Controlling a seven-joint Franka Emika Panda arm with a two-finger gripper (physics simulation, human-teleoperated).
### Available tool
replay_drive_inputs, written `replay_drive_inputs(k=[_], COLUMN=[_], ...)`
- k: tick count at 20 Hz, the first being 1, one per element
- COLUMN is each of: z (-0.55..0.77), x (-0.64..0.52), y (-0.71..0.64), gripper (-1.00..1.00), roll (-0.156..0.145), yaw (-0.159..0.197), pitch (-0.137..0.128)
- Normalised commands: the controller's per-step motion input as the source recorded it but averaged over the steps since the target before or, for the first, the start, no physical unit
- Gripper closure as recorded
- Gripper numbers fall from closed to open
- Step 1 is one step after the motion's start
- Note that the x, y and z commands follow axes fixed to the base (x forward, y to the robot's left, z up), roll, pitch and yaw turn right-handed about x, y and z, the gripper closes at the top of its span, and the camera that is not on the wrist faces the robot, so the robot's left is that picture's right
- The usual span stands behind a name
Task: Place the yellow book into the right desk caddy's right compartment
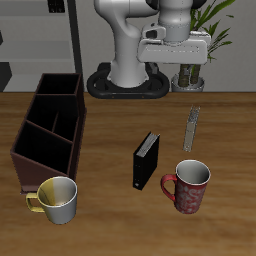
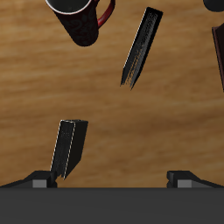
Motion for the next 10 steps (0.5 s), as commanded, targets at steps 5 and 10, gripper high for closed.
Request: replay_drive_inputs(k=[5,10], z=[-0.16,-0.17], x=[-0.05,-0.06], y=[0.03,0.05], gripper=[-1.00,-1.00], roll=[-0.012,-0.004], yaw=[-0.055,0.008], pitch=[0.001,-0.029])
